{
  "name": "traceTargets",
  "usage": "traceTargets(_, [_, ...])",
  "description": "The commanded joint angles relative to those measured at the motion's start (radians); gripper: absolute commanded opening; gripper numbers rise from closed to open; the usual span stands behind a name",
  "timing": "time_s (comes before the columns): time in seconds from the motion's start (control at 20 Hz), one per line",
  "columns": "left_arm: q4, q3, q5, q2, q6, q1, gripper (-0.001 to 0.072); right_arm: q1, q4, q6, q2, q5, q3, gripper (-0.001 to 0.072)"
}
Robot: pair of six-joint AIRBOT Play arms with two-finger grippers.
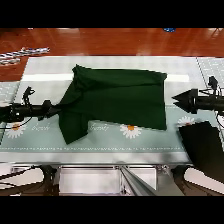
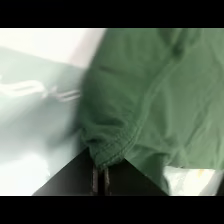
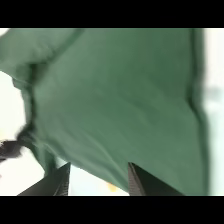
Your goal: Fold the shirts.
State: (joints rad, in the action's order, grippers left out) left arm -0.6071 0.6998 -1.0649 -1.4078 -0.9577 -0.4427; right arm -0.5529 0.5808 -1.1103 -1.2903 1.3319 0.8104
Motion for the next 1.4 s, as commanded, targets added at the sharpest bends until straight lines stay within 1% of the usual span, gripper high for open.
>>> traceTargets(0.0, [0.001, 0.047, -0.052, -0.007, -0.016, 0.006, 0.0024, -0.008, 0.282, -0.119, 0.027, 0.038, -0.005, 0.0408])
traceTargets(0.05, [0.001, 0.053, -0.06, -0.007, -0.016, 0.006, 0.0024, -0.008, 0.359, -0.156, 0.053, 0.05, -0.021, 0.0408])
traceTargets(0.15, [0.001, 0.055, -0.062, -0.007, -0.016, 0.006, 0.0024, -0.008, 0.441, -0.196, 0.122, 0.071, -0.085, 0.0408])
traceTargets(0.25, [0.001, 0.055, -0.063, -0.007, -0.016, 0.006, 0.0024, 0.004, 0.444, -0.235, 0.18, 0.037, -0.153, 0.0408])
traceTargets(0.4, [0.001, 0.055, -0.073, -0.007, -0.016, 0.007, 0.0024, 0.068, 0.454, -0.254, 0.164, -0.013, -0.213, 0.0408])
traceTargets(0.55, [0.001, 0.055, -0.093, -0.007, -0.016, 0.007, 0.0024, 0.147, 0.418, -0.262, 0.098, -0.101, -0.214, 0.0408])
traceTargets(0.75, [0.001, 0.055, -0.115, -0.007, -0.016, 0.007, 0.0024, 0.189, 0.334, -0.274, 0.018, -0.221, -0.213, 0.0408])
traceTargets(0.95, [0.001, 0.055, -0.115, -0.007, -0.016, 0.007, 0.0024, 0.189, 0.186, -0.216, -0.042, -0.259, -0.211, 0.0407])
traceTargets(1.0, [0.002, 0.055, -0.114, -0.007, -0.016, 0.007, 0.0024, 0.189, 0.149, -0.196, -0.049, -0.257, -0.209, 0.0395])
traceTargets(1.05, [0.003, 0.055, -0.114, -0.007, -0.016, 0.007, 0.0024, 0.2, 0.132, -0.182, -0.052, -0.25, -0.201, 0.0359])
traceTargets(1.1, [0.007, 0.056, -0.119, -0.007, -0.016, 0.007, 0.0024, 0.226, 0.134, -0.17, -0.052, -0.25, -0.185, 0.0275])
traceTargets(1.2, [0.042, 0.062, -0.135, -0.004, -0.016, 0.007, 0.0024, 0.294, 0.131, -0.122, -0.052, -0.251, -0.14, 0.0025])
traceTargets(1.35, [0.127, 0.133, -0.202, 0.037, -0.016, 0.006, 0.0024, 0.344, 0.133, -0.127, -0.045, -0.17, 0.029, 0.0024])
